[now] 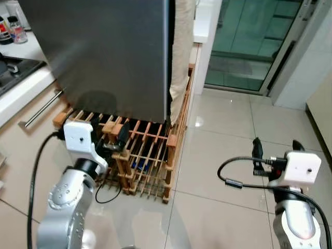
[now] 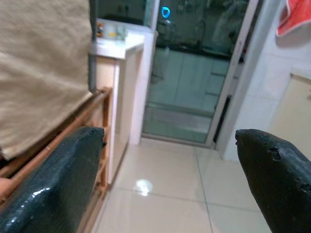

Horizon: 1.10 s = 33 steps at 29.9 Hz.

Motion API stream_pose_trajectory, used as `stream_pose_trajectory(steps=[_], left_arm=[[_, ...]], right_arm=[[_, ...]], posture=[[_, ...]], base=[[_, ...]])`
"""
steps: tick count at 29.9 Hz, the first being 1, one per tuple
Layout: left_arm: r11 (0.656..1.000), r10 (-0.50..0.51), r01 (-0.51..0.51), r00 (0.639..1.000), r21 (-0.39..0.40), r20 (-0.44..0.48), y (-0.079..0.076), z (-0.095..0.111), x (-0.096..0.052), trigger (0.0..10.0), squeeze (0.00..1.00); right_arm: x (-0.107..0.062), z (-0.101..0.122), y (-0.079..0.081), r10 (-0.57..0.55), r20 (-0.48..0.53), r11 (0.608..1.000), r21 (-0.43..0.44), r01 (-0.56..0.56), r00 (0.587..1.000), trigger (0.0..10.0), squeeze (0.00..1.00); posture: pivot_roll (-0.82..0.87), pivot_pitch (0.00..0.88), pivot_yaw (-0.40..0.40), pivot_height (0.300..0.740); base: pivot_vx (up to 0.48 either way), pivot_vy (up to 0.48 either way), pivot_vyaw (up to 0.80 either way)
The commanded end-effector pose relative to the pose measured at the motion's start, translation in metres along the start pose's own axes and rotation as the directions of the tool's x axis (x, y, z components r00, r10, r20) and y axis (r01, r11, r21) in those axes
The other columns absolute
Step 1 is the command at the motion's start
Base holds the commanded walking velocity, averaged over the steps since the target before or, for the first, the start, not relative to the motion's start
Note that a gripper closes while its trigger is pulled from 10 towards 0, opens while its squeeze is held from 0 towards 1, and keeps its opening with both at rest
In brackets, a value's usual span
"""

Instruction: Restocking fridge

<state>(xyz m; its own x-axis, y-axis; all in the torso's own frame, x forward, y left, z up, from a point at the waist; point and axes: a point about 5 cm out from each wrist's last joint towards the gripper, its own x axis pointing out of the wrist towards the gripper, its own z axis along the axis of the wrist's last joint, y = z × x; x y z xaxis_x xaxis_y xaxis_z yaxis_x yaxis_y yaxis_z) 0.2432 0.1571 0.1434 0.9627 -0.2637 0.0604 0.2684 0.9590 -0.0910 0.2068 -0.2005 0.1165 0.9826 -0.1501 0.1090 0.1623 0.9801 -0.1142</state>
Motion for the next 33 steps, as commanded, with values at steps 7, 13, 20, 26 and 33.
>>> stream_pose_trajectory(steps=[7, 13, 20, 26, 33], left_arm=[[0.995, -0.094, 0.093, 0.994, 0.022, 0.055, -0.005, 0.013, 0.011, 10.0, 0.0], [0.994, -0.107, 0.104, 0.992, 0.036, 0.067, -0.005, 0.014, 0.012, 10.0, 0.0], [0.992, -0.114, 0.109, 0.99, 0.057, 0.084, -0.004, 0.014, 0.02, 10.0, 0.0], [0.992, -0.117, 0.113, 0.989, 0.056, 0.088, -0.005, 0.015, 0.026, 10.0, 0.0], [0.992, -0.113, 0.108, 0.991, 0.065, 0.078, -0.007, 0.014, 0.031, 10.0, 0.0]], right_arm=[[0.014, 0.004, 0.001, 0.0, 0.026, 1.0, -0.008, 0.0, 1.0, 10.0, 0.0], [0.019, 0.002, 0.001, -0.005, 0.025, 1.0, -0.012, 0.005, 1.0, 10.0, 0.0], [0.03, 0.001, 0.001, -0.01, 0.035, 1.0, -0.02, 0.011, 0.999, 10.0, 0.0], [0.037, 0.002, 0.0, -0.023, 0.051, 0.999, -0.024, 0.024, 0.998, 10.0, 0.0], [0.041, 0.0, -0.002, -0.028, 0.054, 0.999, -0.034, 0.03, 0.998, 10.0, 0.0]], posture=[[-0.04, 0.0, 0.037, 0.74], [-0.03, 0.0, 0.037, 0.74], [-0.03, 0.0, 0.036, 0.74], [-0.04, 0.0, 0.043, 0.74], [-0.04, 0.0, 0.041, 0.74]], base=[[0.178, 0.0, 0.0], [0.453, 0.0, 0.0], [0.455, 0.0, 0.0], [0.463, 0.0, 0.0], [0.476, 0.0, 0.0]])
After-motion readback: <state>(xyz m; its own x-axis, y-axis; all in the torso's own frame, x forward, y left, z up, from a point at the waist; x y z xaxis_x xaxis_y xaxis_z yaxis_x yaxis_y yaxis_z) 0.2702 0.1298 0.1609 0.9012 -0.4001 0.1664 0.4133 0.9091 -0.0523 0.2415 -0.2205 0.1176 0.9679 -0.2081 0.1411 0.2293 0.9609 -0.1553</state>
